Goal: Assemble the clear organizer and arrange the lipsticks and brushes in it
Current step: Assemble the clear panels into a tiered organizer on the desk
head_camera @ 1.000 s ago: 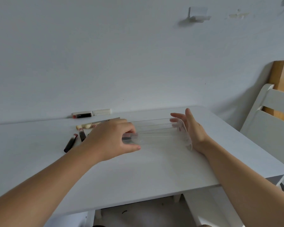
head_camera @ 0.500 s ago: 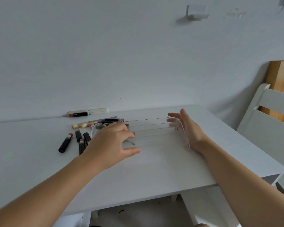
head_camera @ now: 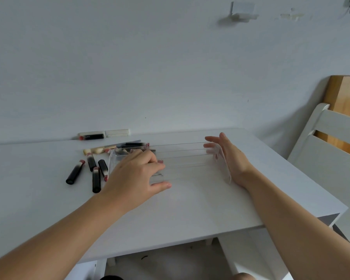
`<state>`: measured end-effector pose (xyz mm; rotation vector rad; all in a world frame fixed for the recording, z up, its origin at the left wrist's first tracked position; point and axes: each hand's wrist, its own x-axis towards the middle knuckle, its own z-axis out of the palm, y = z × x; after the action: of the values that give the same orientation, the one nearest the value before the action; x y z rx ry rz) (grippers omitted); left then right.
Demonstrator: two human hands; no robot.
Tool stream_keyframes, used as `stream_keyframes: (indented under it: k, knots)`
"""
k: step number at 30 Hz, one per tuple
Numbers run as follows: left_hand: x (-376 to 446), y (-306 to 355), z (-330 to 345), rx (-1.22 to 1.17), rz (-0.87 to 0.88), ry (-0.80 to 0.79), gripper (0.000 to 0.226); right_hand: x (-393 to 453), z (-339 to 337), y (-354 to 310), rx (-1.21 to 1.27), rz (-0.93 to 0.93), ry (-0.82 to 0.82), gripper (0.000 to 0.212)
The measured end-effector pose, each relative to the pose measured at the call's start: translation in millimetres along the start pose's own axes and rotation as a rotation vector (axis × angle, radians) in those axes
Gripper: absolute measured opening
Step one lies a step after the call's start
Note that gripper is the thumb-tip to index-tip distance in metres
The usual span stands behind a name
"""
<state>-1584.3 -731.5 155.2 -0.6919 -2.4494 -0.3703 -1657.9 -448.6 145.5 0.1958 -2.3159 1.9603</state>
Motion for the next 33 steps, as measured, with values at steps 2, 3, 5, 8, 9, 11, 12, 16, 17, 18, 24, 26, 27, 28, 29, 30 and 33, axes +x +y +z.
stream_keyframes:
  k: [2, 3, 5, 8, 9, 11, 12, 16, 17, 18, 24, 26, 27, 28, 29, 30, 33]
  knots:
    - [-0.9, -0.8, 1.1, 0.031, 0.026, 0.013, 0.048, -1.7, 2.1, -0.3, -0.014, -0.022, 0.018, 0.053]
    - [-0.9, -1.2, 1.6, 0.047, 0.032, 0.015, 0.049, -2.2, 3.1, -0.5, -0.02, -0.029, 0.025, 0.051]
    - [-1.5, -1.4, 2.1, 0.071, 0.041, 0.016, 0.051, -3.3, 3.4, -0.6, -0.047, -0.036, 0.024, 0.046]
    - [-2.2, -5.0, -1.4, 0.078, 0.043, 0.069, 0.057, -3.5, 2.0, 1.1, -0.084, -0.044, 0.02, 0.037]
    - [-2.0, -8.8, -4.9, 0.067, 0.025, 0.108, 0.057, -3.5, 1.5, 1.3, -0.092, -0.048, 0.023, 0.036]
    - [-1.7, -20.7, -14.4, 0.055, -0.036, 0.188, 0.054, -3.6, 1.3, 1.5, -0.103, -0.05, 0.028, 0.034]
    - [-2.1, -28.5, -19.9, 0.065, -0.072, 0.205, 0.053, -3.3, 1.3, 1.8, -0.104, -0.049, 0.029, 0.033]
    - [-14.4, -59.8, -40.9, 0.006, -0.255, 0.176, 0.047, -0.1, 0.6, 4.4, -0.108, -0.051, 0.035, 0.03]
    - [-18.9, -64.4, -45.0, -0.055, -0.329, 0.15, 0.04, 0.6, 0.5, 4.7, -0.111, -0.053, 0.034, 0.032]
    - [-22.6, -68.0, -47.2, -0.114, -0.396, 0.123, 0.03, 1.0, 0.1, 5.0, -0.118, -0.055, 0.031, 0.037]
    - [-38.9, -73.0, -38.5, -0.297, -0.539, -0.037, 0.048, 2.1, 1.0, 5.3, -0.125, -0.081, 0.034, 0.047]
    - [-40.5, -73.6, -35.6, -0.33, -0.555, -0.033, 0.055, 1.8, 1.6, 5.6, -0.145, -0.09, 0.047, 0.046]
    - [-41.1, -74.1, -33.9, -0.347, -0.559, -0.03, 0.058, 1.3, 1.5, 5.7, -0.159, -0.091, 0.049, 0.046]
    - [-41.7, -74.2, -32.1, -0.357, -0.559, -0.028, 0.059, 0.9, 0.9, 6.0, -0.173, -0.09, 0.047, 0.045]
    - [-42.8, -74.3, -30.2, -0.358, -0.561, -0.028, 0.06, 0.5, 0.5, 6.0, -0.19, -0.088, 0.045, 0.042]
    - [-43.7, -74.3, -28.8, -0.353, -0.561, -0.024, 0.059, 0.0, 0.6, 5.7, -0.21, -0.084, 0.043, 0.039]
    - [-44.6, -75.1, -26.0, -0.344, -0.577, 0.0, 0.058, -2.5, 2.3, 3.5, -0.223, -0.086, 0.112, 0.028]
